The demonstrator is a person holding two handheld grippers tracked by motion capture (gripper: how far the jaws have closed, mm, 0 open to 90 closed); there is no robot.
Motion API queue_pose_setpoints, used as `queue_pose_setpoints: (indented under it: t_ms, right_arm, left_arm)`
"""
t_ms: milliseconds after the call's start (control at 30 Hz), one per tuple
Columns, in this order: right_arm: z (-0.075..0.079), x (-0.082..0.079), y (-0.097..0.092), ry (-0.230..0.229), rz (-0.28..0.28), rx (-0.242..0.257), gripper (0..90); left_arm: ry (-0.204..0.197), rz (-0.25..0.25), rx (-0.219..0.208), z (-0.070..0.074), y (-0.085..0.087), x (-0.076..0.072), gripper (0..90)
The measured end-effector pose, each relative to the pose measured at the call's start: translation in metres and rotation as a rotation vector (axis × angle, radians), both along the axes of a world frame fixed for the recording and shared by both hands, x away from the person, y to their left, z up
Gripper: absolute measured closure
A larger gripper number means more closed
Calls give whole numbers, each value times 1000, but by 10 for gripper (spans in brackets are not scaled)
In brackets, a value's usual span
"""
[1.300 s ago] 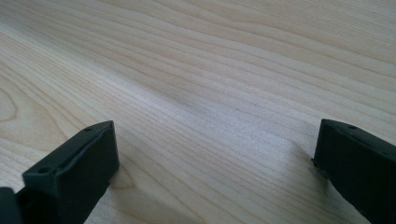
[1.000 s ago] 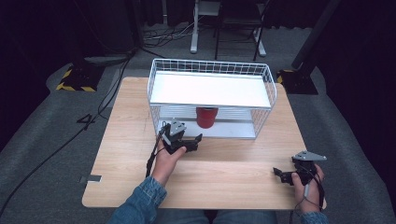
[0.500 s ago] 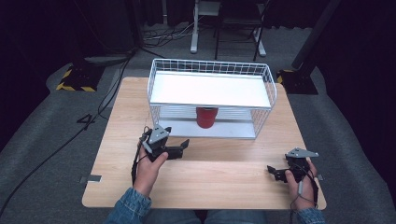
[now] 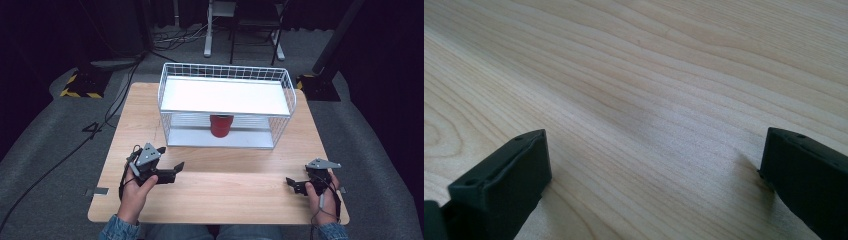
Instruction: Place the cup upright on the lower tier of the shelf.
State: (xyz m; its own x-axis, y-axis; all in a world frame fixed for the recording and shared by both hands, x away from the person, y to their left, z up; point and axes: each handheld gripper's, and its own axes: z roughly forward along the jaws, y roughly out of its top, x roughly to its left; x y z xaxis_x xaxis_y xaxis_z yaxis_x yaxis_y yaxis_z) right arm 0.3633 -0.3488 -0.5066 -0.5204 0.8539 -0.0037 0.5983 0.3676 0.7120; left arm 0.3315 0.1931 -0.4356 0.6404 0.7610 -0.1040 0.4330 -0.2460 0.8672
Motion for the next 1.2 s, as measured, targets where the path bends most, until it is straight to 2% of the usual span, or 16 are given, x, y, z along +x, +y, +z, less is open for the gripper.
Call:
queue_pose_setpoints:
  t_ms: [133, 200, 400, 467, 500, 533, 633, 800, 833, 933, 1000, 1033, 1100, 1200]
  right_arm:
    - [0, 0, 0, 0, 0, 0, 3]
    - [0, 0, 0, 0, 0, 0, 3]
    - [0, 0, 0, 0, 0, 0, 3]
    - [0, 0, 0, 0, 0, 0, 3]
    - [0, 0, 0, 0, 0, 0, 3]
    - [0, 0, 0, 0, 0, 0, 3]
    - [0, 0, 0, 0, 0, 0, 3]
    - [0, 0, 0, 0, 0, 0, 3]
    - [0, 0, 0, 0, 0, 0, 3]
    - [0, 0, 0, 0, 0, 0, 3]
    - [0, 0, 0, 0, 0, 0, 3]
    - [0, 0, 0, 0, 0, 0, 3]
    - [0, 0, 0, 0, 0, 0, 3]
    - [0, 0, 0, 0, 0, 0, 3]
  left_arm:
    - [30, -12, 2, -8, 9, -3, 150]
    - [70, -25, 17, -14, 16, -4, 151]
    - [101, -10, 31, -24, 28, -7, 151]
    - [114, -9, 45, -28, 31, -7, 151]
    - [127, -14, 71, -32, 34, -8, 151]
    - [127, -14, 71, -32, 34, -8, 151]
    - [156, -19, 109, -42, 37, -9, 152]
    - [179, -8, 117, -52, 40, -10, 152]
    - [197, -3, 134, -55, 42, -10, 152]
    - [205, 1, 139, -58, 42, -10, 153]
    - [232, 11, 168, -64, 41, -10, 153]
    - [235, 21, 189, -66, 40, -9, 153]
    - [198, 27, 216, -69, 39, -9, 153]
    - [181, 39, 235, -70, 38, -9, 151]
